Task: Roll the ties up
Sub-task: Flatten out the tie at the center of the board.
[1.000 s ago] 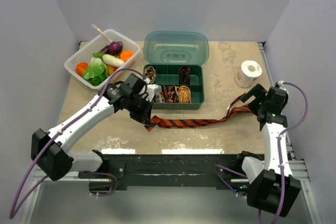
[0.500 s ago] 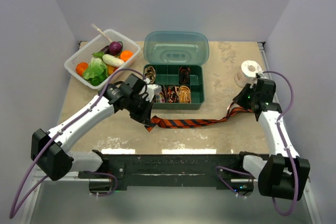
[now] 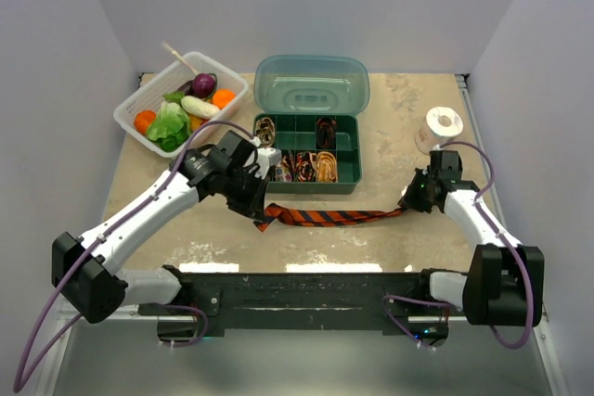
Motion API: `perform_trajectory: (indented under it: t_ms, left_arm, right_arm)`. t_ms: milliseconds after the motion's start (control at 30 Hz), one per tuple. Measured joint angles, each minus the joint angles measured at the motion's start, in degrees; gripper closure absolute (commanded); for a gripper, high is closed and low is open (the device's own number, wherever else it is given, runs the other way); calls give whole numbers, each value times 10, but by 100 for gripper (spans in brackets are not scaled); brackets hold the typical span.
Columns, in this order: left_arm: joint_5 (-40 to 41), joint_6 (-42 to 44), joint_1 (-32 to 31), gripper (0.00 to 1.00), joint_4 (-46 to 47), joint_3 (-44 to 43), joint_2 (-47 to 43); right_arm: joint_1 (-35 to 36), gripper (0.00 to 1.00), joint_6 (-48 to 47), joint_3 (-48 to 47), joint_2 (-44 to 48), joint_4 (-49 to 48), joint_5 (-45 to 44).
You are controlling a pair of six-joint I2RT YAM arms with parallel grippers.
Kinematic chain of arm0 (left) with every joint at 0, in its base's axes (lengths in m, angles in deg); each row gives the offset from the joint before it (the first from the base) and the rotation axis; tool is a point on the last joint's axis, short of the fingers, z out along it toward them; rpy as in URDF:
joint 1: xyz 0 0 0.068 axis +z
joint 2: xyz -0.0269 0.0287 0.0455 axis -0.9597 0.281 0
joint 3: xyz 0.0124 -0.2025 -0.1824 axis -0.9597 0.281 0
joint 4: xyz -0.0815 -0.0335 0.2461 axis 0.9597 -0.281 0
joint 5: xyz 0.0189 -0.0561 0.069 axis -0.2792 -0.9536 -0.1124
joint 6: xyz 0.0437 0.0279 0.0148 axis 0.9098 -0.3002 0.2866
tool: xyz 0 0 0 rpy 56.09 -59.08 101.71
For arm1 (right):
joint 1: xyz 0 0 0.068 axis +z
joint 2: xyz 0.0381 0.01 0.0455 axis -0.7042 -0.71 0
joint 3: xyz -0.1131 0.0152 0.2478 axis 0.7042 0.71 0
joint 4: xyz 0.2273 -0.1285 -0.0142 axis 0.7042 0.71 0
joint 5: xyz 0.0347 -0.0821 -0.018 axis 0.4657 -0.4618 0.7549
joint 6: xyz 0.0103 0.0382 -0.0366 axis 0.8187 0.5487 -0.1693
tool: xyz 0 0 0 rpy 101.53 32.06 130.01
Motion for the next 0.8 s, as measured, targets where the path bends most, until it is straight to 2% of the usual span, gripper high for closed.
perform_trajectory:
  t_ms: [400, 600, 800]
  left_arm:
    - [52, -50, 0, 100, -57, -55, -70]
    - [78, -69, 0, 100, -88, -56, -72]
    - [95, -74, 0, 100, -100, -54, -64]
  right_arm:
    - [18, 100, 17, 17, -24, -6, -1]
    - [63, 100, 45, 56, -20, -19, -3]
    - [74, 100, 61, 69, 2, -27, -12]
